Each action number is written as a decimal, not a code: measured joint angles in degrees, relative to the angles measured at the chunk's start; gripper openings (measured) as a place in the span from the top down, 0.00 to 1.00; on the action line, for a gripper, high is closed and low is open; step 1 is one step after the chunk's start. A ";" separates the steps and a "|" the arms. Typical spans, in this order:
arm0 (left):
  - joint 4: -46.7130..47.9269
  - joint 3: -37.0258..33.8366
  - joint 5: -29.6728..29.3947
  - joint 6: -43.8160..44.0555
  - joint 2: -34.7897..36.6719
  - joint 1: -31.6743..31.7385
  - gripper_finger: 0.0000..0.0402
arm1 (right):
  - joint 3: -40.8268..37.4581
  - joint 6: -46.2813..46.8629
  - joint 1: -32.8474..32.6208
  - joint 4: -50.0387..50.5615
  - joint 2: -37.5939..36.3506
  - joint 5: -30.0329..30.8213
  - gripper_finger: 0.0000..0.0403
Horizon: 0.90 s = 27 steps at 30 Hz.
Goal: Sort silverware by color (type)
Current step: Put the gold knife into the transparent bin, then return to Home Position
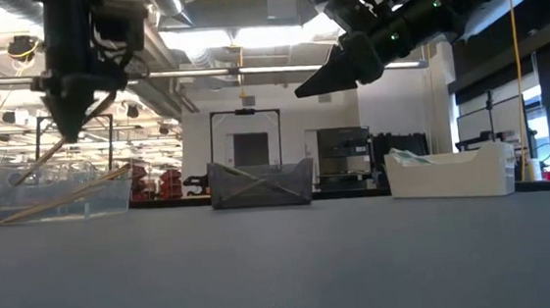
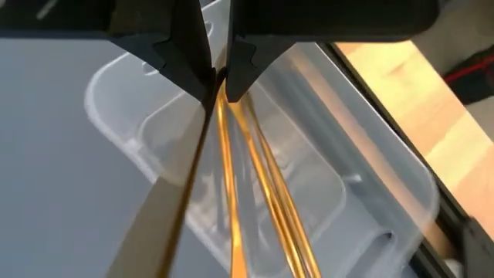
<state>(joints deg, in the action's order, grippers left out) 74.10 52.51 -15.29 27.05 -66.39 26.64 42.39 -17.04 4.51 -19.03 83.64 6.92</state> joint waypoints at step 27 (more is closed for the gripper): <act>-22.78 -0.88 -4.07 -7.03 4.23 -7.73 0.74 | 0.00 0.39 0.00 -0.47 -0.04 -0.83 0.61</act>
<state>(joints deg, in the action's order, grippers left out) 51.32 51.63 -19.36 20.02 -62.16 18.91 42.39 -16.65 4.51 -19.50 83.59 6.09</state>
